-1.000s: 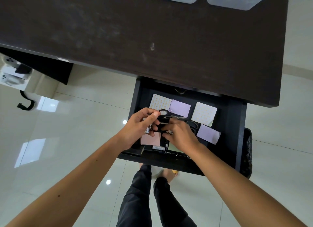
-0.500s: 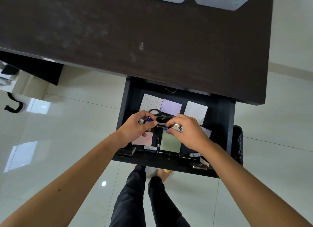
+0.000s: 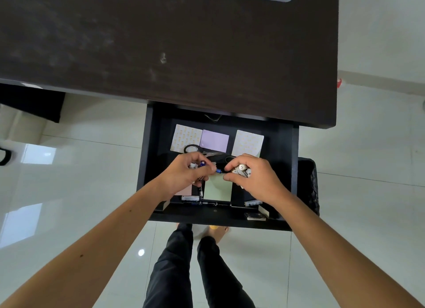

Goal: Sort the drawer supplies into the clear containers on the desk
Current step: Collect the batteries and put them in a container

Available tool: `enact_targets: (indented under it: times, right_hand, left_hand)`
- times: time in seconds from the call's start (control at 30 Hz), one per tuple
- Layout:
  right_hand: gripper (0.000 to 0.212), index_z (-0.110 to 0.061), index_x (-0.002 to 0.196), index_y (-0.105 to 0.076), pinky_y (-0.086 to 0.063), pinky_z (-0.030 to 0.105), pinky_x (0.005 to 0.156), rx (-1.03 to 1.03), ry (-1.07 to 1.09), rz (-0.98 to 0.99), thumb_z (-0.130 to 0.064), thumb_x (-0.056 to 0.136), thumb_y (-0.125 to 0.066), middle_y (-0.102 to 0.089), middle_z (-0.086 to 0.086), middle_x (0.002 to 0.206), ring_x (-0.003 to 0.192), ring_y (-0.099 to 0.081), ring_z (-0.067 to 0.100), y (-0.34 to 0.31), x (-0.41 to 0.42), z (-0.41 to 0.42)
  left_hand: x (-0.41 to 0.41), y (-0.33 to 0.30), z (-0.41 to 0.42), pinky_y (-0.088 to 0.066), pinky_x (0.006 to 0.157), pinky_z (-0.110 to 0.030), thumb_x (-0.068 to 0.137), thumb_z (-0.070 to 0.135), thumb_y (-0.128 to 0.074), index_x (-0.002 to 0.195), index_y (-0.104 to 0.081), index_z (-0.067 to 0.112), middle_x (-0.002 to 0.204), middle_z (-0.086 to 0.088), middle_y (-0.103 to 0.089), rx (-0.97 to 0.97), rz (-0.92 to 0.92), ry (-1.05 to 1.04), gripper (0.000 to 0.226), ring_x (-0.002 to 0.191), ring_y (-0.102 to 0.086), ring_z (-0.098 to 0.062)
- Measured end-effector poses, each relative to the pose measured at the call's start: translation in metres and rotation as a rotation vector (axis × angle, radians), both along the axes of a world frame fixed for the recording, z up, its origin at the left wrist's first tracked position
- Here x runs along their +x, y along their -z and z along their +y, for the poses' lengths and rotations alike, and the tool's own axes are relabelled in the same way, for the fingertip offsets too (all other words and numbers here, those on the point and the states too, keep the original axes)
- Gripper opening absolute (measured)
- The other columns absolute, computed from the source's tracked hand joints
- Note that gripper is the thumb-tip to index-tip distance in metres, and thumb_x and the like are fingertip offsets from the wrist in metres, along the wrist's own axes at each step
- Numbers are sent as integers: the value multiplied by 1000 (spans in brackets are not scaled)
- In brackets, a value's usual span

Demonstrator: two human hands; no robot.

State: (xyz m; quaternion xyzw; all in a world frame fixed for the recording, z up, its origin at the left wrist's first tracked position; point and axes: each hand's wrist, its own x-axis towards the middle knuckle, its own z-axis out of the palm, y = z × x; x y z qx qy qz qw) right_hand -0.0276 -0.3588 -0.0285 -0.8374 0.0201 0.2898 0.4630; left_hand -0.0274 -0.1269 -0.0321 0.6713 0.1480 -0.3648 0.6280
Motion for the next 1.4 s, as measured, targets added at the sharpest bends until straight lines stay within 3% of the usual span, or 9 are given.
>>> enact_targets:
  times: [0.17,0.33,0.43,0.6,0.77,0.9,1.03,1.17,1.4]
  right_hand:
    - [6,-27,93,-81,-49,21,51,67,36,177,-24,90,-84,-75,-7,76,65,-69,7,4,-2,-5]
    - [12,-30,92,-83,-53,22,89,-18,-127,142,-31,82,-91,-78,-15,97,96,-69,0,17,-5,18]
    - [26,-29,102,-84,-51,25,93,-58,-212,70,-31,78,-93,-76,-14,107,103,-68,4,25,-7,38]
    - [53,-22,138,-70,-44,22,100,-237,-480,-104,-34,89,-85,-70,0,136,123,-65,19,38,-8,59]
    - [37,-21,126,-77,-50,30,90,-290,-537,-142,-34,92,-81,-66,-1,119,106,-67,23,46,-11,59]
    - [22,-23,104,-78,-44,30,78,-228,-514,-146,-32,87,-86,-63,-6,104,95,-62,19,45,-9,55]
    - [21,-26,90,-74,-54,32,74,-86,-329,52,-32,80,-92,-71,-11,93,85,-67,8,34,-1,43]
    - [20,-11,94,-72,-44,25,44,161,-92,328,-12,84,-89,-73,4,79,51,-60,7,17,2,26]
    - [21,-8,107,-75,-38,23,40,351,67,416,-6,89,-84,-73,3,75,61,-60,17,2,-3,3]
  left_hand:
    - [5,-1,12,-51,61,-30,96,9,-73,91,-69,11,88,-10,-72,-148,69,-260,6,74,-66,-18]
    - [8,-3,16,-46,58,-28,99,12,-69,87,-70,17,83,-8,-65,-194,79,-360,12,68,-60,-18]
    - [8,-3,18,-46,58,-27,99,16,-69,98,-70,14,84,-8,-58,-203,109,-368,3,68,-57,-16]
    - [5,-2,23,-44,54,-21,96,34,-67,108,-65,6,78,-3,-54,-282,138,-311,31,67,-53,-12]
    - [1,1,27,-44,54,-23,101,26,-65,98,-66,10,92,-9,-71,-267,116,-266,17,67,-59,-12]
    - [0,5,29,-51,59,-28,104,20,-64,108,-64,8,77,-5,-62,-228,147,-263,12,71,-60,-19]
    - [0,10,36,-56,64,-31,103,19,-65,106,-67,9,76,-5,-62,-119,85,-123,10,74,-65,-18]
    - [-1,9,40,-59,66,-29,98,11,-72,106,-71,6,87,-7,-72,-44,46,64,9,77,-71,-20]
    - [-5,8,30,-58,66,-31,92,28,-81,106,-74,10,88,-7,-71,-61,126,319,23,77,-68,-21]
